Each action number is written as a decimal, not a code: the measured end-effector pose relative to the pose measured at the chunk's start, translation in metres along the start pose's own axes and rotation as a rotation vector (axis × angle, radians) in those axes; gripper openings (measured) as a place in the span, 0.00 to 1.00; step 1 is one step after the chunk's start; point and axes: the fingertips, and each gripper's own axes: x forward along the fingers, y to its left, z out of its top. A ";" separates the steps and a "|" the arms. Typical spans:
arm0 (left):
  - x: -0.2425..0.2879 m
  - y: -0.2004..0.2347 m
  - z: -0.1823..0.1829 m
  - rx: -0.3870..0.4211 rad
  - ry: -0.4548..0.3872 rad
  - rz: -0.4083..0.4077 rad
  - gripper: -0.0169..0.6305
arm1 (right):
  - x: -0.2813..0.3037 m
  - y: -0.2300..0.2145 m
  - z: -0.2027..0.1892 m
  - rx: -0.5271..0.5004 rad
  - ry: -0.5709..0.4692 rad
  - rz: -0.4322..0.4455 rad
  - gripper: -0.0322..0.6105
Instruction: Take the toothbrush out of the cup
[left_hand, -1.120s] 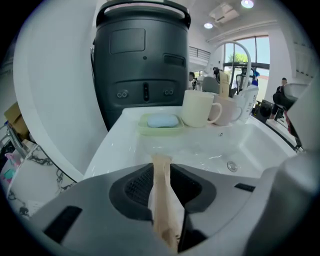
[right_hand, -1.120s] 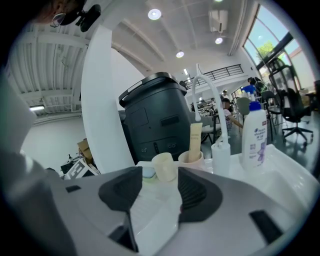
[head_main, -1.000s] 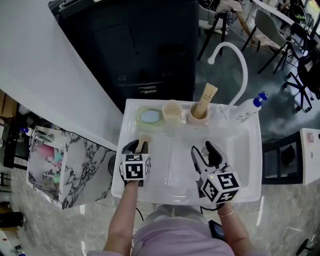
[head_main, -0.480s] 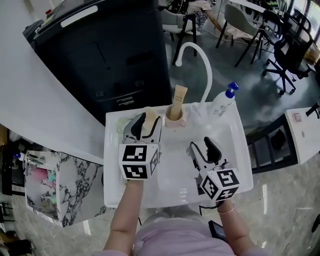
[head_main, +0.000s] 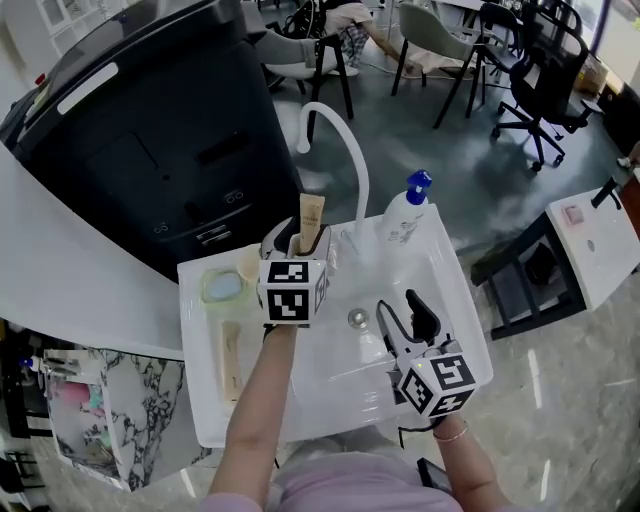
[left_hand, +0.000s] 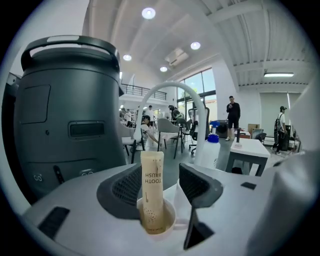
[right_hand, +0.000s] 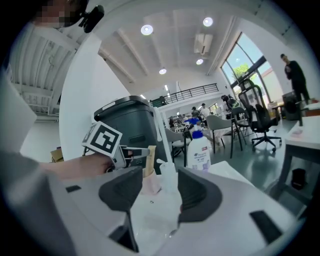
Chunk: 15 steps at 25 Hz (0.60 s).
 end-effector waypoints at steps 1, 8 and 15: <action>0.007 0.002 -0.005 -0.006 0.013 0.009 0.36 | 0.001 -0.004 -0.001 0.001 0.002 -0.005 0.40; 0.033 0.015 -0.026 -0.035 0.075 0.074 0.36 | 0.008 -0.020 -0.009 0.026 0.018 -0.028 0.40; 0.042 0.023 -0.030 -0.022 0.090 0.108 0.25 | 0.015 -0.022 -0.011 0.035 0.025 -0.026 0.40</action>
